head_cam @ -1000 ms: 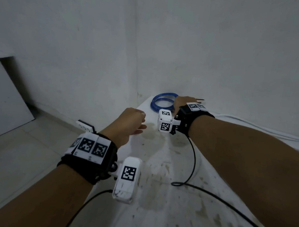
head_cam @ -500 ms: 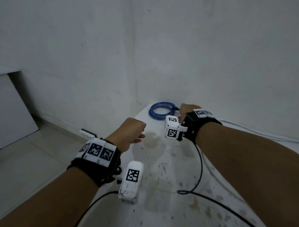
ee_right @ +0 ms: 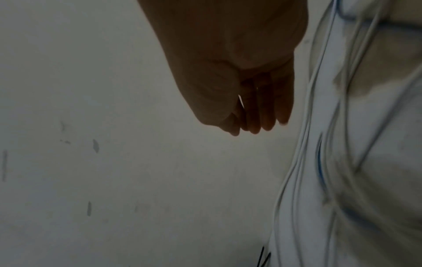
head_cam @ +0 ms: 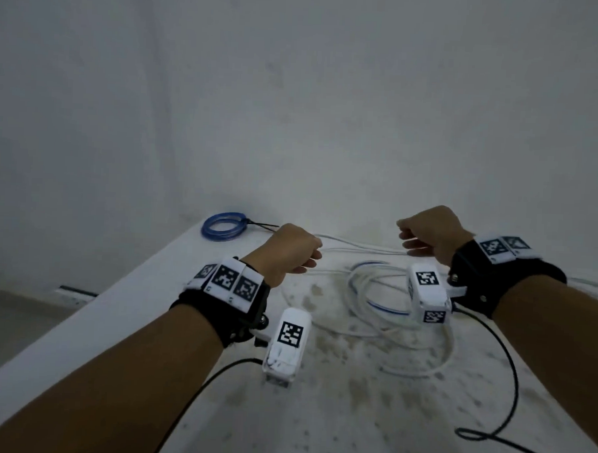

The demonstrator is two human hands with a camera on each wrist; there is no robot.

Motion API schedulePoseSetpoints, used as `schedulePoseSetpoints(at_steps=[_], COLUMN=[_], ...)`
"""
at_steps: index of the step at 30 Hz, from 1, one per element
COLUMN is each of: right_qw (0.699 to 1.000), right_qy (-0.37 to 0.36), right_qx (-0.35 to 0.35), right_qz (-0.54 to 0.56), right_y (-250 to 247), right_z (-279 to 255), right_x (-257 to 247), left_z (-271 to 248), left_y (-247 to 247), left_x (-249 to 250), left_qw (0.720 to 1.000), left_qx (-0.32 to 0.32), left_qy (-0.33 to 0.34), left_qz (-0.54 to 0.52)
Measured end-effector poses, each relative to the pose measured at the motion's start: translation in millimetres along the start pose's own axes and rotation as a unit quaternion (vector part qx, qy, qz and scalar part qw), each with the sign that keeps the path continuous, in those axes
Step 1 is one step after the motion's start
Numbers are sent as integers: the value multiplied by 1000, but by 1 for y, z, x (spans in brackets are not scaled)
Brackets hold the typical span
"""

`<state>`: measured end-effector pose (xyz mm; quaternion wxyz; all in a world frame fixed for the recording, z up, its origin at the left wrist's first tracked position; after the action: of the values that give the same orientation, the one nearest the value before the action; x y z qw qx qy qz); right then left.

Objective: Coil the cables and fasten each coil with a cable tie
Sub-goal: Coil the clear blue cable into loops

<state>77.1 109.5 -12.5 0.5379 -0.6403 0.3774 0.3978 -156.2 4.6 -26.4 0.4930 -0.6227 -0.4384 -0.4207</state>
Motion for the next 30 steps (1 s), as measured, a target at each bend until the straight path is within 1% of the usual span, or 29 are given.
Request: schedulePoseSetpoints(at_steps=[3, 6, 8, 11, 13, 15, 17, 20, 22, 24, 25, 27, 30], right_qw=[999, 996, 989, 965, 942, 923, 916, 922, 925, 916, 911, 907, 917], right_qy=[-4, -8, -8, 2, -9, -18, -29, -44, -21, 22, 37, 37, 20], right_qx=[19, 23, 17, 5, 23, 52, 74, 76, 26, -42, -60, -56, -32], right_qz=[-32, -85, -146, -262, -334, -380, -393, -377, -379, -399, -407, -415, -397], right_y=[-41, -65, -76, -89, -95, -100, -107, -114, -114, -111, -109, -105, -107], right_z=[-20, -35, -43, -44, -43, -41, -36, -23, -14, -5, -3, 0, 0], right_x=[20, 39, 48, 65, 74, 83, 92, 108, 124, 145, 155, 167, 165], left_z=[6, 13, 19, 30, 35, 40, 46, 58, 66, 76, 81, 93, 114], left_y=[37, 68, 86, 111, 130, 146, 158, 168, 172, 177, 180, 186, 201], left_x=[14, 23, 26, 23, 20, 18, 15, 14, 15, 18, 19, 20, 17], left_qw=[999, 997, 995, 991, 986, 979, 972, 966, 964, 958, 954, 942, 915], left_qx=[-17, -33, -38, -50, -72, -92, -105, -101, -90, -82, -78, -73, -75], left_qy=[13, 16, 30, 55, 69, 82, 92, 103, 102, 101, 101, 100, 82], left_qz=[30, 64, 88, 110, 131, 162, 188, 213, 229, 257, 272, 312, 388])
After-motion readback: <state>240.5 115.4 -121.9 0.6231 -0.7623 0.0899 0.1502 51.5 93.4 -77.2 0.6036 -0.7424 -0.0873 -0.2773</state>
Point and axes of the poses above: each hand's wrist, its own z-axis towards the middle knuckle, its own y-axis out of the palm, x = y × z, the point moved 2 cm from there along z, towards the middle knuckle, and after that the axes turned 14 degrees about -x, right-handed, at the moved point
